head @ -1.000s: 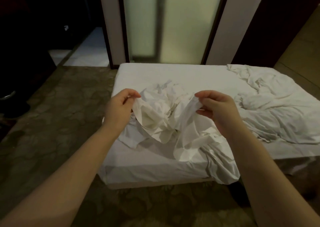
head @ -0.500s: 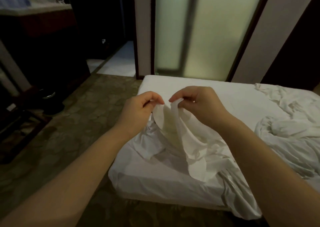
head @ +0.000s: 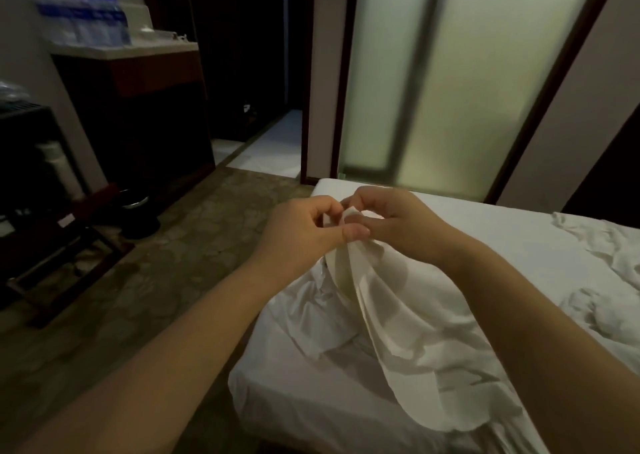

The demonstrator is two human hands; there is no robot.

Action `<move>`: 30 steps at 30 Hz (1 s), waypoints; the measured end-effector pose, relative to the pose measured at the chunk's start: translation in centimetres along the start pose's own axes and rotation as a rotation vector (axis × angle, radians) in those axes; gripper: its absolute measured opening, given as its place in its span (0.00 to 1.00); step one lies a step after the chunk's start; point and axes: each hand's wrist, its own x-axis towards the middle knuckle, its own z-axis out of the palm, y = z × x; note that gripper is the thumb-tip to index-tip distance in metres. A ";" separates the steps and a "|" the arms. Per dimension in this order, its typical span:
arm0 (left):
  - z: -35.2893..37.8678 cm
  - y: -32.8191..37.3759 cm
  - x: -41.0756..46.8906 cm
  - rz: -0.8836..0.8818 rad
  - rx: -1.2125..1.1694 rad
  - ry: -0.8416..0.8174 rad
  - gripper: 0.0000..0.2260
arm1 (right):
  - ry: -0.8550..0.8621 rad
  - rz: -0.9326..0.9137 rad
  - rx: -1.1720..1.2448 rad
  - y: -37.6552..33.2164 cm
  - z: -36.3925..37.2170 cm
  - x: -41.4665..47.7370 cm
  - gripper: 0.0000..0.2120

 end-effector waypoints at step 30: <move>7.1 0.0 7.9 -0.342 0.266 0.433 0.10 | -0.365 -0.317 0.483 12.4 -3.1 9.2 0.06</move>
